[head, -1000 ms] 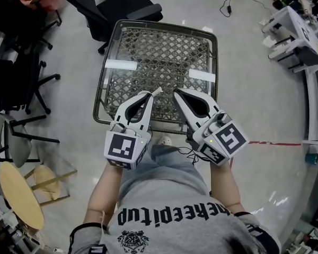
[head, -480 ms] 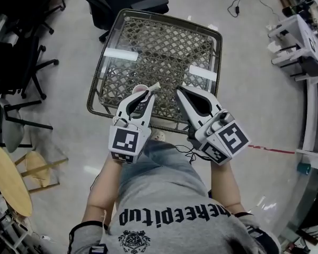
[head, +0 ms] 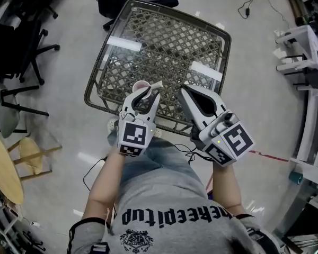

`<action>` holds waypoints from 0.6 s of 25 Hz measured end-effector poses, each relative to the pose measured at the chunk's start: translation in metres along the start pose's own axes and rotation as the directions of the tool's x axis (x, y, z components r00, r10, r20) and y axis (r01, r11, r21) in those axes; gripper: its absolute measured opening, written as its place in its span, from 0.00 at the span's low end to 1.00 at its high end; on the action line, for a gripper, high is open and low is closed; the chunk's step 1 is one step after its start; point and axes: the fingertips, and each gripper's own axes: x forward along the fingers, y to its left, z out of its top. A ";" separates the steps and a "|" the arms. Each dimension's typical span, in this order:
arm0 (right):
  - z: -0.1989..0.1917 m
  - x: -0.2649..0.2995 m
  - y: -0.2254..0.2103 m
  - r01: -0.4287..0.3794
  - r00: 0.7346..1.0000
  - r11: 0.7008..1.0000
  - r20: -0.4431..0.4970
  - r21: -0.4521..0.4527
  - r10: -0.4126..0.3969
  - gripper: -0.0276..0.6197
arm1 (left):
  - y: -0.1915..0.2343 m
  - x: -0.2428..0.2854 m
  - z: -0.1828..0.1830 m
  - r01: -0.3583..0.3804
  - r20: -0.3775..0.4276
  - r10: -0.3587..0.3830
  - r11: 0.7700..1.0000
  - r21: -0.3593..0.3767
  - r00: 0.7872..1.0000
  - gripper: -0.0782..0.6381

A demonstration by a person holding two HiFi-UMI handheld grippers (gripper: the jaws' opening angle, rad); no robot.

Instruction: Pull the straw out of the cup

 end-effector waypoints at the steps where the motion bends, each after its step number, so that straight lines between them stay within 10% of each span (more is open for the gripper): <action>1: 0.000 0.001 -0.001 -0.003 1.000 1.000 -0.005 0.002 0.003 0.06 | 0.000 0.002 -0.003 -0.007 -0.009 0.007 1.000 0.008 1.000 0.32; 15: -0.012 -0.003 -0.027 0.015 0.999 1.000 -0.046 0.021 -0.014 0.06 | 0.001 0.046 -0.049 -0.072 -0.121 0.075 0.997 0.033 0.990 0.35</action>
